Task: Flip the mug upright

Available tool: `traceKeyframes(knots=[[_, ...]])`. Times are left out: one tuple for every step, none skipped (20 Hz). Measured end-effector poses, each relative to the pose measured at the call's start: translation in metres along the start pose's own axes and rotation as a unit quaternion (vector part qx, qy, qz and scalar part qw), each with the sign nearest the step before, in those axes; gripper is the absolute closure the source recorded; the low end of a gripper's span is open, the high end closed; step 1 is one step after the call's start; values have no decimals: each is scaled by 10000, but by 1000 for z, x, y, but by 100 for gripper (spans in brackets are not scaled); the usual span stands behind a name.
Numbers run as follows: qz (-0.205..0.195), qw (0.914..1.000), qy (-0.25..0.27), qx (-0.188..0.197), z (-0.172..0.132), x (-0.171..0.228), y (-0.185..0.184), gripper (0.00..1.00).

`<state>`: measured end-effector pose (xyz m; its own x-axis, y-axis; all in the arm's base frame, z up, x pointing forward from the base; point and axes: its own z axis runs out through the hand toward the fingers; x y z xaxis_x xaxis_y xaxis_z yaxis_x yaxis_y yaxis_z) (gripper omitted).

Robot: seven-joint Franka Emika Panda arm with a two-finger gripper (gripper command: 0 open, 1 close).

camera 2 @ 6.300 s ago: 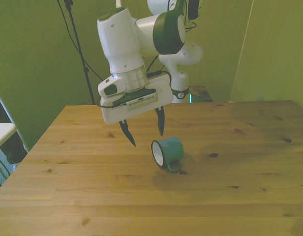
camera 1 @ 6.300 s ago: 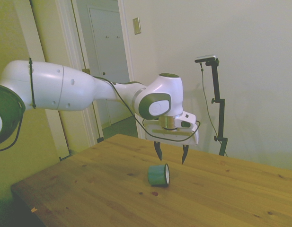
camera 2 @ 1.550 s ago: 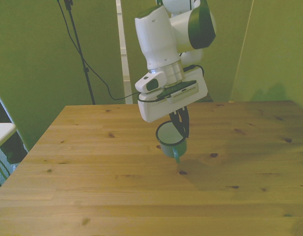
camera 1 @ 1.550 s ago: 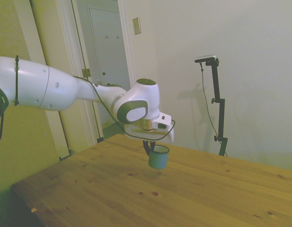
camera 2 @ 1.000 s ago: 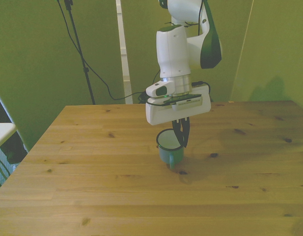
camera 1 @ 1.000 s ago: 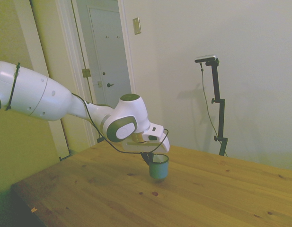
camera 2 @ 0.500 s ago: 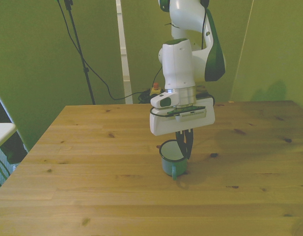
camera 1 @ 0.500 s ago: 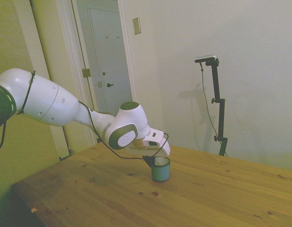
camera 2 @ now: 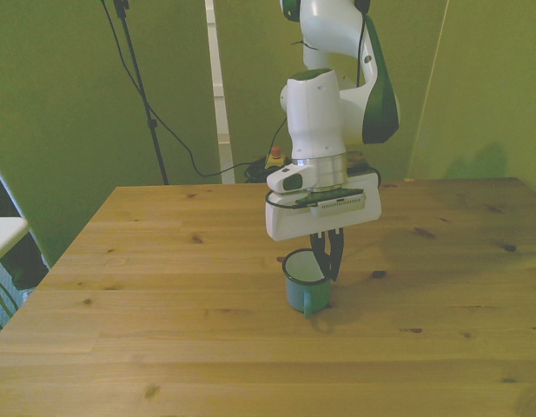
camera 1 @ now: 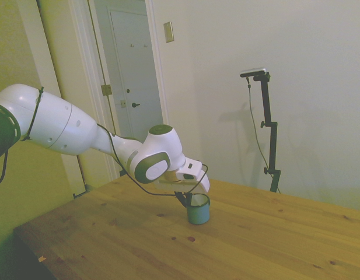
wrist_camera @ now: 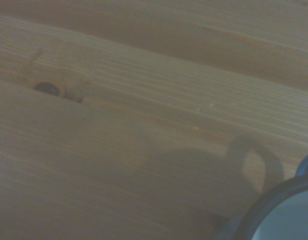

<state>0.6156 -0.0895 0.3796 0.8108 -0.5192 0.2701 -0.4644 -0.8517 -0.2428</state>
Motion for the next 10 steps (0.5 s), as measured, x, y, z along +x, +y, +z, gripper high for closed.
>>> traceKeyframes(knots=[[1, 10000, -11, 0, 0, 0, 0, 0], [2, 10000, -23, 0, -1, 0, 0, 0], [3, 10000, -19, 2, -1, 1, 0, 0], [3, 10000, -12, 5, -2, 1, 0, 0], [2, 10000, -3, 10, -3, 1, -1, 0], [2, 10000, 13, 17, -5, 2, -1, 0], [2, 10000, 35, 27, -8, 2, -1, 0], [4, 10000, 64, 40, -13, 3, -1, 0], [6, 9999, 94, 56, -18, 4, -2, 0], [8, 9999, 120, 72, -23, 4, -2, 0]])
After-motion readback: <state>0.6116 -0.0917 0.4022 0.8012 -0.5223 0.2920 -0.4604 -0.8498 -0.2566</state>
